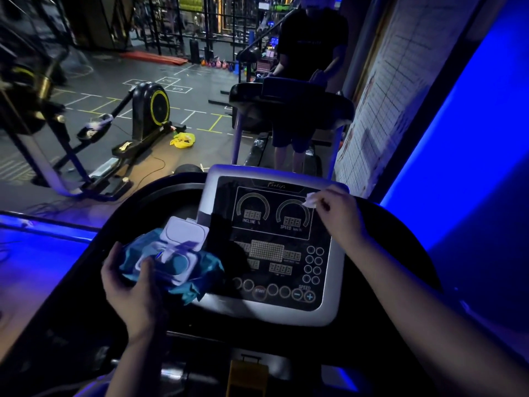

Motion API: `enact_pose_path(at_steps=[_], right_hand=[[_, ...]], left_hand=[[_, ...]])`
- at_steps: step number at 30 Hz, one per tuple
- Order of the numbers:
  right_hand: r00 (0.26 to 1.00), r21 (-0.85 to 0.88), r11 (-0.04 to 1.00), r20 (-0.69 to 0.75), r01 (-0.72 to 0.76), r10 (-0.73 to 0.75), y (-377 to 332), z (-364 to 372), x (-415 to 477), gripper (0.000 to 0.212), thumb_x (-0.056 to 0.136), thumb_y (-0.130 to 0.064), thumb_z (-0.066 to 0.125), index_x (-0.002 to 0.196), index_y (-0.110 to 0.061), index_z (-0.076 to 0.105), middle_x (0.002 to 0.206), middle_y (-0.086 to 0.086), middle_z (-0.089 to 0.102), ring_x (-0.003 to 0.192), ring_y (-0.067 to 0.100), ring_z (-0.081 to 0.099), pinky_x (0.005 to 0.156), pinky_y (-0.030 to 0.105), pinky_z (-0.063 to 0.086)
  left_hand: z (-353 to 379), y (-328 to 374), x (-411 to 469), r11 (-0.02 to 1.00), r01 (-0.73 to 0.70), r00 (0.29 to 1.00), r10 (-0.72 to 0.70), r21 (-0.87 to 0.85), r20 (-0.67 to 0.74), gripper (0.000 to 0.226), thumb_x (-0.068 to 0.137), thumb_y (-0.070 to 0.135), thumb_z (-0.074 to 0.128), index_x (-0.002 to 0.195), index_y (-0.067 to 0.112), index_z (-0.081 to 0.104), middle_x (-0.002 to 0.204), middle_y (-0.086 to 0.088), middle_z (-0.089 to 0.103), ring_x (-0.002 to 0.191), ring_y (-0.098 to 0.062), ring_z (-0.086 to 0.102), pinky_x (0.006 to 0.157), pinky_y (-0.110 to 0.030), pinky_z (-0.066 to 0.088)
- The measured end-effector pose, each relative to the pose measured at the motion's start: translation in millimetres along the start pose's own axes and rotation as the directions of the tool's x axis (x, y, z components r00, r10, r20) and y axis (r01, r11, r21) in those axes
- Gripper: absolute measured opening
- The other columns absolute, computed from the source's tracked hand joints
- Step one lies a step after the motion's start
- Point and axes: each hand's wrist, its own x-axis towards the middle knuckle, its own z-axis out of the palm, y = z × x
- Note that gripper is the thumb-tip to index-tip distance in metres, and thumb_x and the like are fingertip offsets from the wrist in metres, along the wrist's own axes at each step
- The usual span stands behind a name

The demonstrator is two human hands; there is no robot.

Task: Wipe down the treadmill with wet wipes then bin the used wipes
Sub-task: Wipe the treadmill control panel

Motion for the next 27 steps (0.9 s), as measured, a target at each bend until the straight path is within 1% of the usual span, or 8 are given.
enact_pose_path(at_steps=[3, 7, 9, 11, 15, 18, 23, 27], right_hand=[[0.998, -0.042, 0.998, 0.036, 0.046, -0.045, -1.9, 18.6, -20.6, 0.020, 0.082, 0.005, 0.073, 0.097, -0.007, 0.077, 0.096, 0.004, 0.066, 0.084, 0.018, 0.068, 0.083, 0.020, 0.050], [0.963, 0.030, 0.988, 0.221, 0.152, -0.155, -24.5, 48.3, -70.4, 0.022, 0.083, 0.001, 0.074, 0.094, -0.018, 0.077, 0.098, -0.006, 0.063, 0.085, 0.004, 0.062, 0.080, 0.025, 0.054], [0.935, 0.049, 0.987, 0.315, 0.155, -0.163, -33.9, 59.7, -80.8, 0.019, 0.087, -0.005, 0.072, 0.093, -0.023, 0.078, 0.098, -0.009, 0.062, 0.084, 0.008, 0.066, 0.077, 0.032, 0.057], [0.961, 0.102, 0.990, 0.250, 0.098, -0.120, -38.6, 57.8, -76.5, 0.015, 0.087, -0.008, 0.074, 0.093, -0.021, 0.079, 0.097, -0.008, 0.065, 0.084, 0.008, 0.068, 0.075, 0.033, 0.058], [0.997, 0.074, 0.997, -0.079, -0.019, 0.025, -18.8, 14.1, -50.9, 0.021, 0.080, 0.003, 0.076, 0.092, -0.014, 0.078, 0.097, -0.007, 0.066, 0.085, -0.008, 0.059, 0.085, 0.000, 0.041], [0.987, -0.046, 0.995, -0.138, -0.086, 0.079, 10.2, -7.7, -46.8, 0.022, 0.081, 0.008, 0.069, 0.097, -0.007, 0.075, 0.102, 0.005, 0.069, 0.093, 0.015, 0.069, 0.090, 0.012, 0.047], [0.998, -0.139, 0.989, -0.007, -0.057, 0.056, 4.4, 17.8, -93.2, 0.018, 0.082, -0.001, 0.071, 0.097, -0.012, 0.075, 0.103, 0.002, 0.068, 0.088, 0.022, 0.071, 0.078, 0.035, 0.059], [0.971, -0.008, 1.000, 0.237, -0.012, 0.014, -24.1, 50.8, -115.7, 0.021, 0.088, -0.004, 0.068, 0.103, -0.016, 0.076, 0.105, -0.004, 0.065, 0.083, 0.011, 0.067, 0.073, 0.020, 0.055]], left_hand=[[-7.7, 0.1, 3.2, 1.000, -0.002, 1.000, 0.002, 0.009, 0.001, 0.054, 0.095, 0.005, 0.066, 0.147, 0.017, 0.055, 0.140, 0.002, 0.061, 0.119, -0.004, 0.062, 0.113, -0.033, 0.049], [-19.3, 1.8, 8.0, 0.994, -0.060, 0.998, 0.058, 0.090, 0.025, 0.053, 0.098, 0.000, 0.064, 0.148, 0.013, 0.054, 0.141, -0.001, 0.060, 0.115, 0.005, 0.060, 0.107, -0.017, 0.047], [-22.4, 3.0, 10.5, 0.996, -0.055, 0.998, 0.056, 0.069, -0.010, 0.052, 0.098, -0.003, 0.063, 0.149, 0.008, 0.053, 0.141, -0.006, 0.059, 0.110, 0.004, 0.062, 0.104, -0.015, 0.049], [-25.1, 1.5, 15.8, 0.998, -0.044, 0.998, 0.046, 0.037, -0.046, 0.051, 0.098, -0.004, 0.063, 0.147, 0.003, 0.053, 0.142, -0.017, 0.059, 0.113, -0.006, 0.062, 0.102, -0.018, 0.050], [-30.0, -5.2, 20.7, 0.999, -0.035, 0.999, 0.037, 0.037, -0.028, 0.051, 0.097, -0.002, 0.064, 0.146, 0.006, 0.054, 0.144, -0.021, 0.059, 0.121, -0.016, 0.061, 0.107, -0.029, 0.051], [-29.4, -9.0, 14.7, 0.999, -0.037, 0.999, 0.037, 0.036, 0.005, 0.049, 0.097, -0.001, 0.064, 0.143, 0.016, 0.057, 0.141, -0.010, 0.061, 0.121, -0.014, 0.061, 0.108, -0.029, 0.050], [-18.6, -10.1, 8.5, 0.998, -0.048, 0.998, 0.046, 0.035, 0.051, 0.052, 0.096, 0.004, 0.065, 0.144, 0.022, 0.057, 0.142, -0.004, 0.061, 0.123, -0.011, 0.061, 0.113, -0.033, 0.048], [-8.8, -9.7, 6.2, 0.995, -0.071, 0.996, 0.067, 0.071, 0.066, 0.053, 0.095, 0.004, 0.067, 0.145, 0.018, 0.057, 0.140, -0.001, 0.060, 0.122, -0.009, 0.060, 0.116, -0.038, 0.047]])
